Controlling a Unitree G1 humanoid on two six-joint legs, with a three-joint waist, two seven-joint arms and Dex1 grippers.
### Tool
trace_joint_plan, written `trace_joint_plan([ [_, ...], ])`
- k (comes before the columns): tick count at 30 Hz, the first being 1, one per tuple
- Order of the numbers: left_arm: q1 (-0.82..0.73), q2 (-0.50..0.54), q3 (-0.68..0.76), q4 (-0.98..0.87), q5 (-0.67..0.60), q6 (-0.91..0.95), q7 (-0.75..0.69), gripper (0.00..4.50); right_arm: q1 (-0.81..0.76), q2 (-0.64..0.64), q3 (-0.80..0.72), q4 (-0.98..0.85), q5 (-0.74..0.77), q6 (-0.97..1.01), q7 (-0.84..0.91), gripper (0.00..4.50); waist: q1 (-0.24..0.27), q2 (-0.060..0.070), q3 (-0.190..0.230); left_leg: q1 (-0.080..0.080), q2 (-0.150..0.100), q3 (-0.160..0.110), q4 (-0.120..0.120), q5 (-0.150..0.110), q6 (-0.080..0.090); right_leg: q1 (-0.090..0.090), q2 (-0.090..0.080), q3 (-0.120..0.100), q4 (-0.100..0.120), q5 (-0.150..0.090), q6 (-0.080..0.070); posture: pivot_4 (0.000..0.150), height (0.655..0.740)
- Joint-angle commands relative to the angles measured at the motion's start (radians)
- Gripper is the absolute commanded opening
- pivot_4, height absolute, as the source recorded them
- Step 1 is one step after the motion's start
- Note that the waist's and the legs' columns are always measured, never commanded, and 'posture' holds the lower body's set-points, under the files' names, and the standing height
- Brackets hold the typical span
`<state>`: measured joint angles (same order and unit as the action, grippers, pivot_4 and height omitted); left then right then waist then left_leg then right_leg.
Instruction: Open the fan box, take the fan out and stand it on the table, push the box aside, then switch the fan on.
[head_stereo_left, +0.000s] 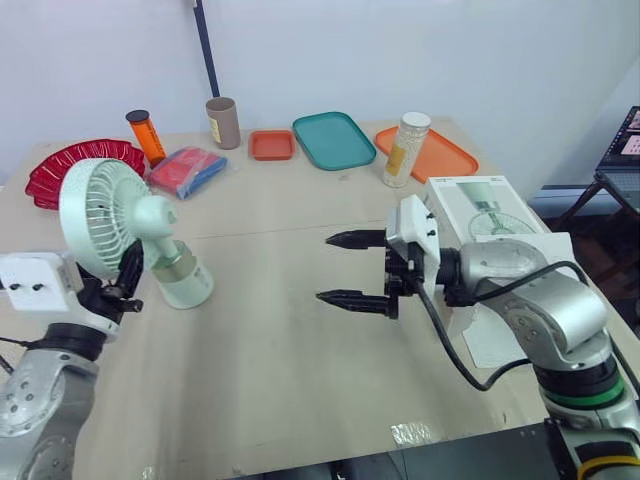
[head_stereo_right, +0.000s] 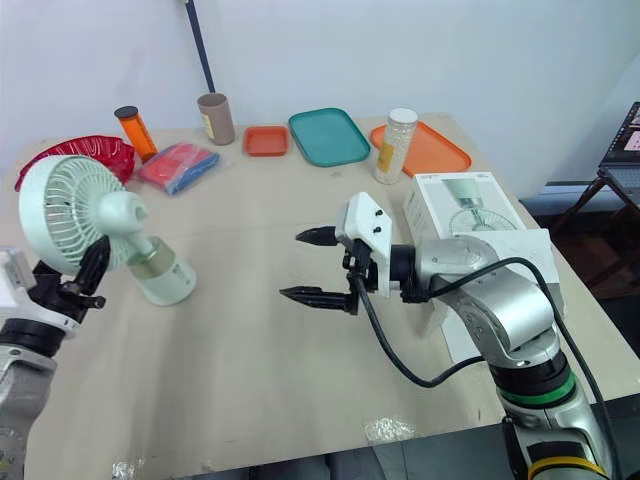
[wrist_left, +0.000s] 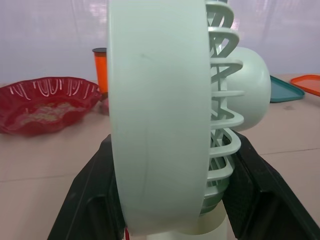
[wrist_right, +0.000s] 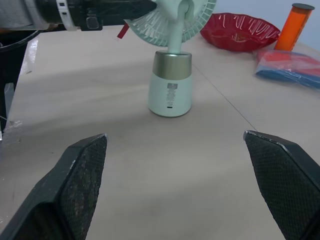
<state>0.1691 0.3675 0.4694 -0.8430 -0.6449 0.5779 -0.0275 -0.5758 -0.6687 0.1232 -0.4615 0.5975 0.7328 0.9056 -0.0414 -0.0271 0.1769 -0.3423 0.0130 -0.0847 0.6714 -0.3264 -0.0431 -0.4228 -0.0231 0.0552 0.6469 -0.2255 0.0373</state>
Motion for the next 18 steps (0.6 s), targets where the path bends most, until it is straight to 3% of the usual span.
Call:
trace_joint_plan([
  [1, -0.043, 0.009, -0.014, -0.083, -0.014, -0.002, 0.028, 1.95, -0.034, 0.017, 0.014, 0.009, -0.03, -0.024, -0.013, 4.5, 0.0, 0.0, 0.0, 0.0, 0.0, 0.0, 0.0, 0.0, 0.0, 0.0, 0.0, 0.0, 0.0, 0.0, 0.0, 0.15, 0.74],
  [7, -0.097, 0.027, -0.028, -0.081, -0.039, 0.033, 0.052, 1.95, -0.072, 0.069, 0.05, 0.032, -0.067, -0.017, -0.047, 4.5, -0.001, 0.0, 0.0, 0.0, 0.0, 0.0, 0.0, 0.001, -0.001, 0.0, 0.0, 0.0, 0.0, 0.001, 0.0, 0.15, 0.74],
  [18, -0.12, 0.054, -0.093, -0.096, -0.067, 0.066, 0.044, 1.95, -0.228, 0.305, 0.146, 0.192, -0.17, 0.012, -0.191, 4.5, -0.004, 0.0, 0.0, -0.001, 0.0, -0.001, -0.001, 0.003, -0.005, -0.002, 0.0, -0.001, 0.0, 0.002, -0.001, 0.15, 0.74],
])
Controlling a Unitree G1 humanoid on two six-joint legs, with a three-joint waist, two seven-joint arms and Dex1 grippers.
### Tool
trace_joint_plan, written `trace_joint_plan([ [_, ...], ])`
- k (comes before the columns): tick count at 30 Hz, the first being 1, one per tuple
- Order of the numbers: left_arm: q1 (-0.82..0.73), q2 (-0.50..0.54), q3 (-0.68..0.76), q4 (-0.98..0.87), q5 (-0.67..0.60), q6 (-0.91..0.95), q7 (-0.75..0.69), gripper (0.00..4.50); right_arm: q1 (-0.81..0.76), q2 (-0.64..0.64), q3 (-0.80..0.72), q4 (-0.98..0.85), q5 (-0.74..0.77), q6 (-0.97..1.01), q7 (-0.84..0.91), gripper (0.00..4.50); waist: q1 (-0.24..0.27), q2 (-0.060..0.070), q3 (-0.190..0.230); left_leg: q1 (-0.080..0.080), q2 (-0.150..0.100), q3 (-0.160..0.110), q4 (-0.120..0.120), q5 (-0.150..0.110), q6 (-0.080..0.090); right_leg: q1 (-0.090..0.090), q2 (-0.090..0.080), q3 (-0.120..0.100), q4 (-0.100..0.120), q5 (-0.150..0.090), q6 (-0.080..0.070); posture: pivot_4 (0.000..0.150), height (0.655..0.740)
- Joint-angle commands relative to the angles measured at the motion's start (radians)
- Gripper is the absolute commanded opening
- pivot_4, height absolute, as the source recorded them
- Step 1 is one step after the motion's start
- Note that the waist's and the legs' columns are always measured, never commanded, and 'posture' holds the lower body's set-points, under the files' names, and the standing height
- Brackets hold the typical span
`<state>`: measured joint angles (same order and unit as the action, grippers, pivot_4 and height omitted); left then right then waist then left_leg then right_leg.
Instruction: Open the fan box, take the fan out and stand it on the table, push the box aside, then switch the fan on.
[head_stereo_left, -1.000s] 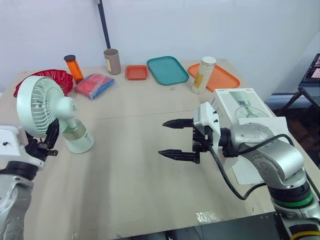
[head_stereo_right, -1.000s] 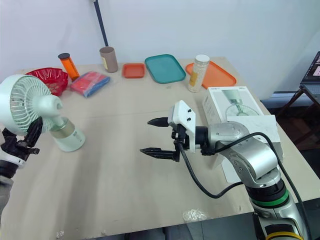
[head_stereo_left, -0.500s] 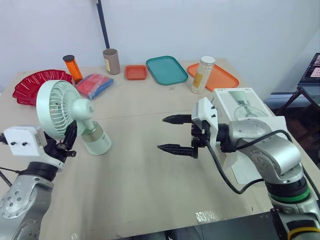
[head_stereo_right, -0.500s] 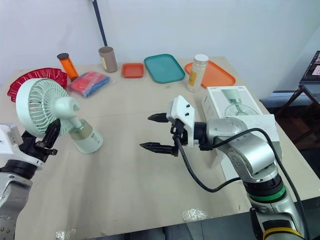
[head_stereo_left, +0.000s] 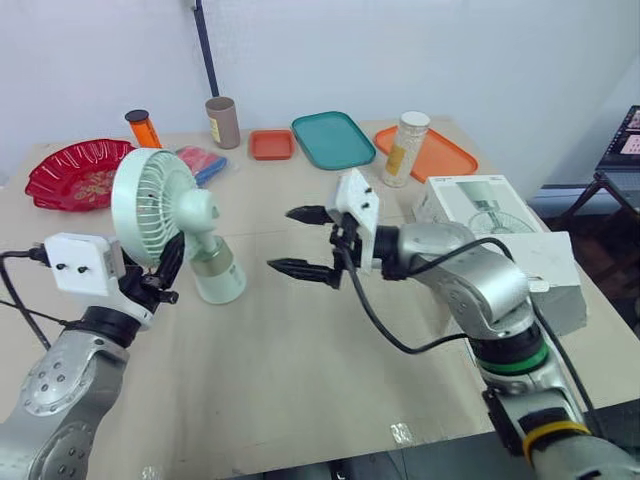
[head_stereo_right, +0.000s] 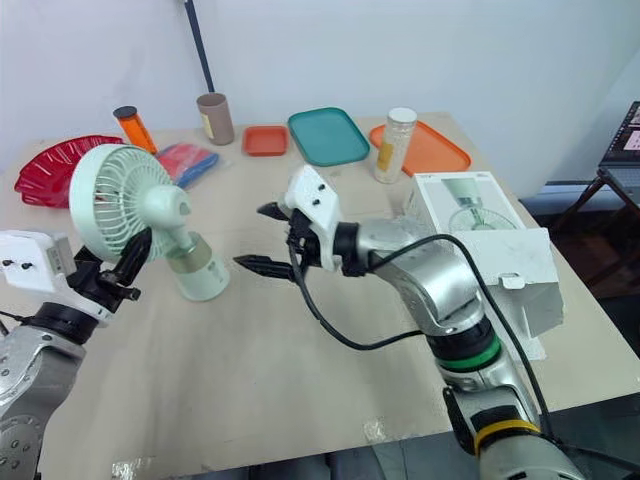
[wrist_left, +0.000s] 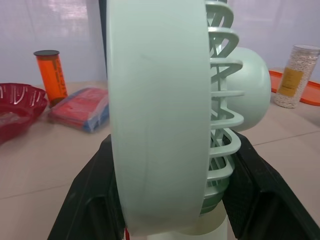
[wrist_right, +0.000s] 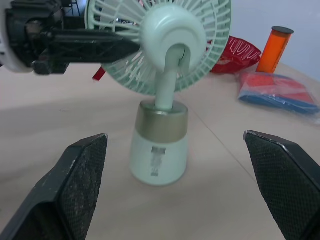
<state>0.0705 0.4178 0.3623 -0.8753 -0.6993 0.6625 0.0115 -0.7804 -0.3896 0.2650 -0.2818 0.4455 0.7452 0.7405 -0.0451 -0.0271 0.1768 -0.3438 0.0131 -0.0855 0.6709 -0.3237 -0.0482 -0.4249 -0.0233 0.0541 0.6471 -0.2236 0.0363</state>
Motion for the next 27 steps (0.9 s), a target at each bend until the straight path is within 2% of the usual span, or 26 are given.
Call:
trace_joint_plan([
  [1, -0.024, 0.002, 0.01, -0.066, -0.017, -0.017, 0.011, 1.95, -0.027, 0.041, 0.01, 0.027, -0.029, -0.007, -0.034, 4.5, 0.0, 0.0, 0.0, -0.001, 0.0, 0.0, 0.0, 0.0, 0.0, -0.001, 0.0, 0.0, 0.0, 0.0, 0.0, 0.15, 0.74],
  [12, -0.048, 0.0, -0.011, -0.07, -0.031, -0.012, 0.035, 1.95, -0.001, 0.133, 0.054, 0.124, -0.117, -0.084, -0.055, 4.5, 0.0, 0.0, 0.0, -0.002, 0.0, 0.0, 0.0, 0.0, -0.001, -0.002, 0.0, 0.0, 0.0, 0.0, 0.0, 0.15, 0.74],
  [27, -0.053, 0.019, -0.008, -0.077, -0.059, -0.001, 0.043, 1.95, -0.059, 0.284, 0.076, 0.275, -0.197, -0.183, -0.065, 4.5, -0.001, 0.0, 0.0, -0.002, 0.0, 0.0, 0.0, 0.001, -0.002, -0.003, 0.0, -0.001, 0.001, 0.0, 0.0, 0.15, 0.74],
])
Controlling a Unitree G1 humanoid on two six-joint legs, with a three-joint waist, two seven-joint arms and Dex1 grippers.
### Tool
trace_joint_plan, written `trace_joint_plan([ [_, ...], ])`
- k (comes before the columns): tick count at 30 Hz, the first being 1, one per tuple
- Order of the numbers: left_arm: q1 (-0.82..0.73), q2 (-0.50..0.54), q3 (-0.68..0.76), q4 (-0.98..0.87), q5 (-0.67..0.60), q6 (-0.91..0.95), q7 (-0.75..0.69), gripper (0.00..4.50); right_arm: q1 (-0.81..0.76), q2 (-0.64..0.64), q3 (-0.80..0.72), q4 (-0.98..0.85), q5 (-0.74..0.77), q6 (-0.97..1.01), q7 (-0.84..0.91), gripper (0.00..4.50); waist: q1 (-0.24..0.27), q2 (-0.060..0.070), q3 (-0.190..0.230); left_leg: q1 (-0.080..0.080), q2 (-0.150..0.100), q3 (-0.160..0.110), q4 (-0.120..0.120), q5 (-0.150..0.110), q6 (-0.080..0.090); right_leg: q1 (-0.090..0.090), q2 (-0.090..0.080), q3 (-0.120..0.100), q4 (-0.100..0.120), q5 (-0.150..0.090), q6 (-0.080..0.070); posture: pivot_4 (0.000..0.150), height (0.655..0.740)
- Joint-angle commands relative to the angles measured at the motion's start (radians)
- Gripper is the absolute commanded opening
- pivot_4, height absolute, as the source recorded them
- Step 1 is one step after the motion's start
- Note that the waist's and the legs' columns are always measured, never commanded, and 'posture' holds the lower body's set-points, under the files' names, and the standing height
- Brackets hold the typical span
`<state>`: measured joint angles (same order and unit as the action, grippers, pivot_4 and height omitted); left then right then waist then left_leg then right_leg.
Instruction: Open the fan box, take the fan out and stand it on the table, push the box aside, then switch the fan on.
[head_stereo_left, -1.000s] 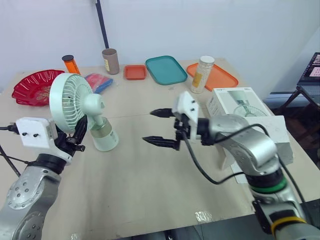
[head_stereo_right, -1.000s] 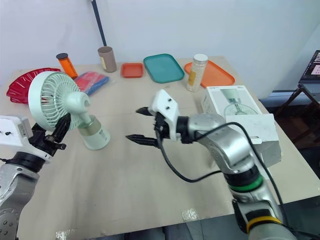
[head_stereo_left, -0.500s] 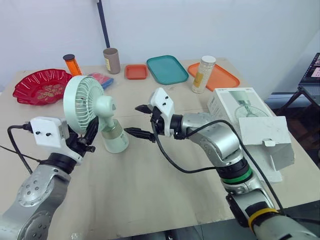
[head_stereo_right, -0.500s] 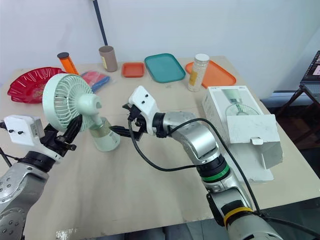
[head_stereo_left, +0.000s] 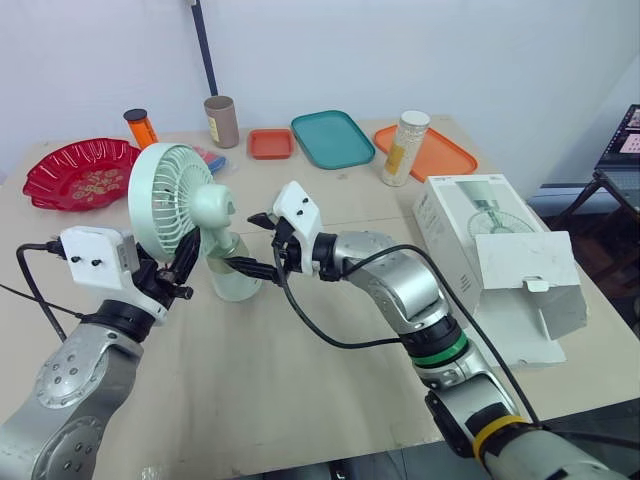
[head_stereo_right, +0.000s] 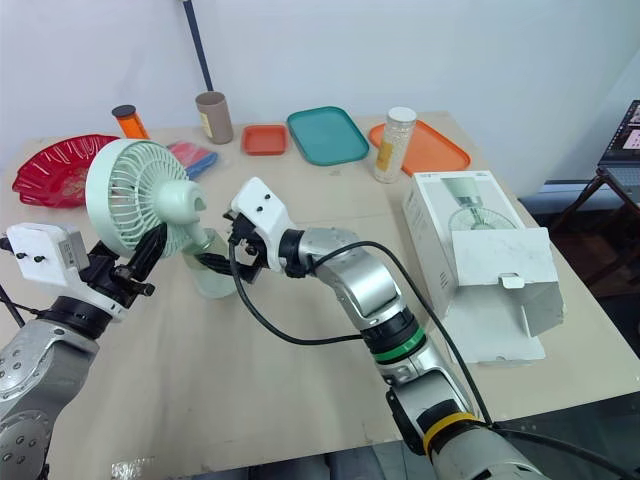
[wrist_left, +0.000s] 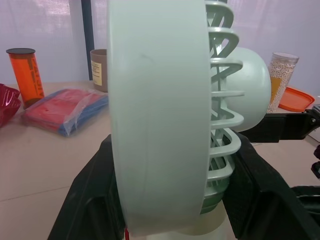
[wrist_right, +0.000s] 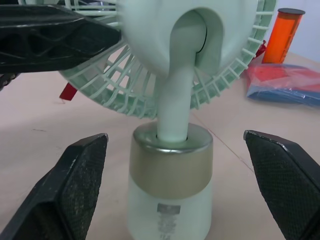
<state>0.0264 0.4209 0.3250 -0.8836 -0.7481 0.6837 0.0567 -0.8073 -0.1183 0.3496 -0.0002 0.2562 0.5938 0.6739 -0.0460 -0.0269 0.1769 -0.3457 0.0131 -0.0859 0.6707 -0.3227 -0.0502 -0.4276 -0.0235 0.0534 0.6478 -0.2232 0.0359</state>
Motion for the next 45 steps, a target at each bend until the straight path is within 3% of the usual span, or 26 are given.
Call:
trace_joint_plan([
  [1, -0.006, 0.016, 0.03, -0.07, -0.014, -0.022, -0.002, 1.95, -0.036, 0.019, -0.01, 0.004, -0.013, -0.037, 0.002, 4.5, 0.0, 0.0, 0.0, 0.0, 0.0, 0.0, 0.0, 0.0, 0.0, 0.0, 0.0, 0.0, 0.0, 0.0, 0.0, 0.15, 0.74],
  [13, -0.008, 0.029, 0.02, -0.07, -0.04, -0.021, 0.002, 1.95, -0.064, 0.098, -0.014, 0.087, -0.044, -0.078, -0.013, 4.5, 0.0, 0.0, 0.0, -0.001, 0.0, 0.0, 0.0, 0.0, -0.001, -0.001, 0.0, 0.0, 0.0, 0.0, 0.0, 0.15, 0.74],
  [16, -0.007, 0.03, 0.017, -0.072, -0.045, -0.019, 0.006, 1.95, -0.065, 0.112, -0.017, 0.101, -0.048, -0.08, -0.017, 3.63, 0.0, 0.0, 0.0, -0.001, 0.0, 0.0, 0.0, 0.0, -0.001, -0.001, 0.0, 0.0, 0.0, 0.0, 0.0, 0.15, 0.74],
  [17, -0.005, 0.03, 0.019, -0.071, -0.046, -0.02, 0.006, 1.95, -0.064, 0.116, -0.015, 0.105, -0.051, -0.084, -0.019, 3.54, 0.0, 0.0, 0.0, -0.001, 0.0, 0.0, 0.0, 0.0, -0.001, -0.001, 0.0, 0.0, 0.0, 0.0, 0.0, 0.15, 0.74],
  [18, -0.002, 0.029, 0.02, -0.071, -0.046, -0.02, 0.006, 1.95, -0.063, 0.118, -0.013, 0.107, -0.054, -0.084, -0.021, 2.98, 0.0, 0.0, 0.0, -0.001, 0.0, 0.0, 0.0, 0.0, -0.001, -0.001, 0.0, 0.0, 0.0, 0.0, 0.0, 0.15, 0.74],
  [24, 0.001, 0.029, 0.015, -0.071, -0.045, -0.022, 0.01, 1.95, -0.06, 0.131, -0.015, 0.109, -0.056, -0.082, -0.016, 2.82, 0.0, 0.0, 0.0, -0.009, 0.0, 0.0, 0.0, 0.003, -0.005, -0.01, 0.0, 0.0, 0.002, 0.002, -0.001, 0.15, 0.74],
  [27, 0.001, 0.03, 0.012, -0.069, -0.046, -0.023, 0.01, 1.95, -0.061, 0.138, -0.017, 0.114, -0.06, -0.085, -0.018, 2.13, -0.001, 0.0, 0.0, -0.01, 0.0, 0.0, 0.0, 0.003, -0.006, -0.011, 0.0, 0.0, 0.002, 0.002, -0.001, 0.15, 0.74],
  [29, -0.001, 0.031, 0.011, -0.067, -0.046, -0.023, 0.009, 1.95, -0.062, 0.141, -0.018, 0.118, -0.063, -0.09, -0.019, 1.37, -0.001, 0.0, 0.0, -0.01, 0.0, 0.0, 0.0, 0.003, -0.006, -0.011, 0.0, 0.0, 0.002, 0.002, -0.001, 0.15, 0.74],
  [45, -0.003, 0.028, 0.008, -0.061, -0.045, -0.025, 0.017, 1.95, -0.058, 0.155, -0.014, 0.114, -0.063, -0.083, -0.02, 1.32, -0.001, 0.0, 0.0, -0.011, 0.0, 0.001, 0.0, 0.003, -0.006, -0.012, 0.0, 0.0, 0.002, 0.002, -0.001, 0.15, 0.74],
])
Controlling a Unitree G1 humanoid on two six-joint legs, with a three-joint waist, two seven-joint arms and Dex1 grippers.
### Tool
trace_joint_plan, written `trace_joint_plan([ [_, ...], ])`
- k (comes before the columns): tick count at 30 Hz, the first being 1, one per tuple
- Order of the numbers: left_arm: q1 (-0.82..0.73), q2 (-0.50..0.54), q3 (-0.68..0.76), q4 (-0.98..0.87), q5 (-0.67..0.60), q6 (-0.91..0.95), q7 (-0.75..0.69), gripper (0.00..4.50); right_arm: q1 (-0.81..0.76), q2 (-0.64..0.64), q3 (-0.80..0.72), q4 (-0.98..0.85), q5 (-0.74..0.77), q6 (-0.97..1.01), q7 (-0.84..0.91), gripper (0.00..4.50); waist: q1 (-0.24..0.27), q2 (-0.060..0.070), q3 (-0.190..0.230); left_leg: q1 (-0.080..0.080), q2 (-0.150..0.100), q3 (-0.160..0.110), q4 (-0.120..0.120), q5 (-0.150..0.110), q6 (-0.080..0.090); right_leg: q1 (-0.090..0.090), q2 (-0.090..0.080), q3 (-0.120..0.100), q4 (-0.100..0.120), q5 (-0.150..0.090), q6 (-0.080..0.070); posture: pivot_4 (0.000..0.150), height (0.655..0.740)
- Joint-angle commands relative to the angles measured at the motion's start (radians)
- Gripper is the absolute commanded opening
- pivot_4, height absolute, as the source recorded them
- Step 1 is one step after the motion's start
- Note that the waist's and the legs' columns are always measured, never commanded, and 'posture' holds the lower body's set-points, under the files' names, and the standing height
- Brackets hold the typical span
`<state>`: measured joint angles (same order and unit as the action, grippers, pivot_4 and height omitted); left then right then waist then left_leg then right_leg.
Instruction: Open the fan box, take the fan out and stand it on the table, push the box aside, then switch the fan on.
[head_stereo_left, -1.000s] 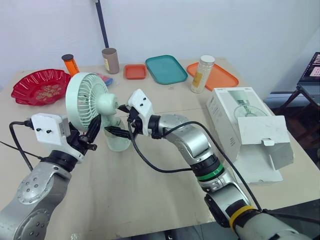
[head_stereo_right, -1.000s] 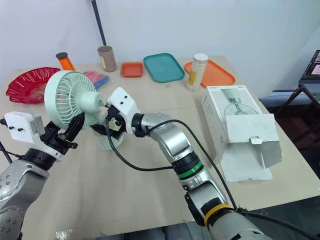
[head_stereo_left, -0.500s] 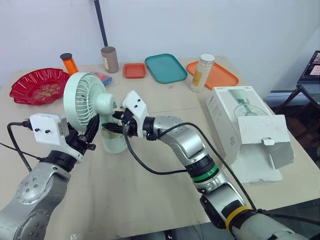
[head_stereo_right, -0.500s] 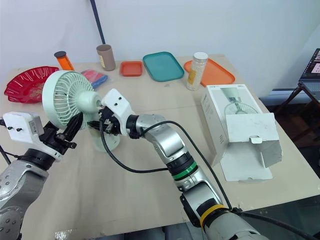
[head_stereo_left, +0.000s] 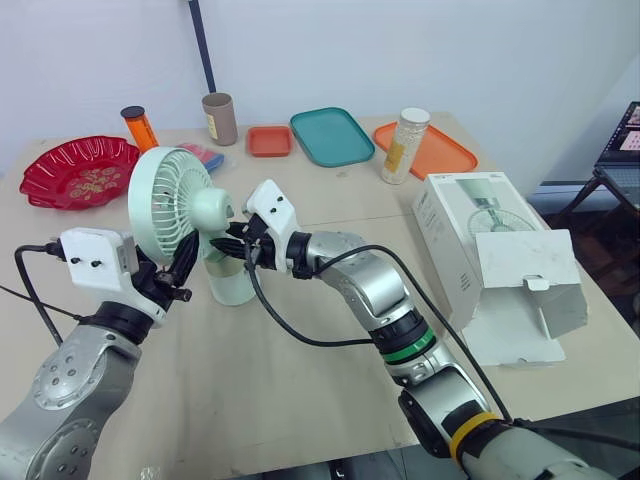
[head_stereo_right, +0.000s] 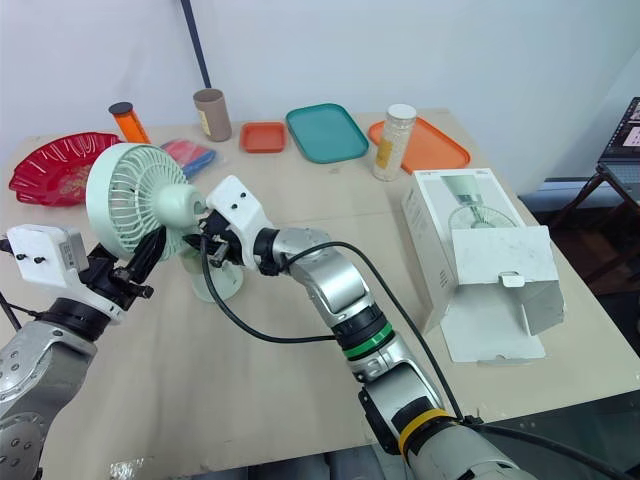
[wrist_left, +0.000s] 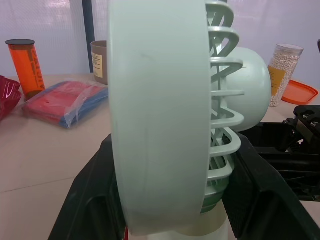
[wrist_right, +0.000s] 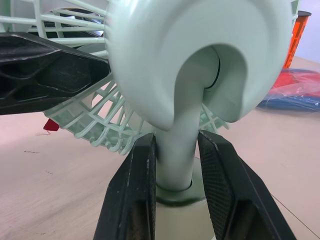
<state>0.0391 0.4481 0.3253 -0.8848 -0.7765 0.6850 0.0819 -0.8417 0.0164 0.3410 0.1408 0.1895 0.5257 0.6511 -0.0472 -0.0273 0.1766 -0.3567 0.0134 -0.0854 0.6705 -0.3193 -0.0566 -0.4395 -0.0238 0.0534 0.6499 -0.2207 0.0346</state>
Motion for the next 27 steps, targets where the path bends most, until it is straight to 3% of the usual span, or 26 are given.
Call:
trace_joint_plan([
  [1, -0.017, 0.0, 0.007, -0.058, -0.015, -0.027, -0.008, 1.95, -0.023, 0.021, -0.005, -0.029, 0.005, -0.015, 0.004, 1.32, 0.0, 0.0, 0.0, 0.0, 0.0, 0.0, 0.0, 0.0, 0.0, 0.0, 0.0, 0.0, 0.0, 0.0, 0.0, 0.15, 0.74],
  [3, -0.02, 0.0, 0.006, -0.055, -0.013, -0.027, -0.009, 1.95, -0.022, 0.022, -0.004, -0.031, 0.005, -0.016, 0.005, 1.32, 0.0, 0.0, 0.0, 0.0, 0.0, 0.0, 0.0, 0.0, 0.0, 0.0, 0.0, 0.0, 0.0, 0.0, 0.0, 0.15, 0.74],
  [4, -0.02, 0.0, 0.006, -0.054, -0.012, -0.028, -0.009, 1.95, -0.022, 0.022, -0.003, -0.032, 0.005, -0.018, 0.007, 0.79, 0.0, 0.0, 0.0, 0.0, 0.0, 0.0, 0.0, 0.0, 0.0, 0.0, 0.0, 0.0, 0.0, 0.0, 0.0, 0.15, 0.74],
  [6, -0.022, 0.0, 0.005, -0.053, -0.01, -0.028, -0.008, 1.95, -0.023, 0.022, -0.003, -0.032, 0.005, -0.021, 0.007, 0.35, 0.0, 0.0, 0.0, 0.0, 0.0, 0.0, 0.0, 0.0, 0.0, 0.0, 0.0, 0.0, 0.0, 0.0, 0.0, 0.15, 0.74],
  [22, -0.008, 0.02, 0.013, -0.068, 0.012, -0.032, -0.023, 1.95, -0.015, 0.012, 0.01, -0.045, 0.0, -0.019, 0.022, 0.34, 0.0, 0.0, 0.0, 0.0, 0.0, 0.0, 0.0, 0.0, 0.0, 0.0, 0.0, 0.0, 0.0, 0.0, 0.0, 0.15, 0.74],
  [23, -0.006, 0.019, 0.013, -0.069, 0.014, -0.033, -0.024, 2.97, -0.014, 0.012, 0.011, -0.046, 0.0, -0.018, 0.022, 0.34, 0.0, 0.0, 0.0, 0.0, 0.0, 0.0, 0.0, 0.0, 0.0, 0.0, 0.0, 0.0, 0.0, 0.0, 0.0, 0.15, 0.74],
  [27, -0.001, 0.013, 0.013, -0.074, 0.028, -0.036, -0.025, 4.41, -0.01, 0.011, 0.013, -0.051, -0.001, -0.017, 0.025, 0.34, 0.0, 0.0, 0.0, 0.0, 0.0, 0.0, 0.0, 0.0, 0.0, 0.0, 0.0, 0.0, 0.0, 0.0, 0.0, 0.15, 0.74],
])
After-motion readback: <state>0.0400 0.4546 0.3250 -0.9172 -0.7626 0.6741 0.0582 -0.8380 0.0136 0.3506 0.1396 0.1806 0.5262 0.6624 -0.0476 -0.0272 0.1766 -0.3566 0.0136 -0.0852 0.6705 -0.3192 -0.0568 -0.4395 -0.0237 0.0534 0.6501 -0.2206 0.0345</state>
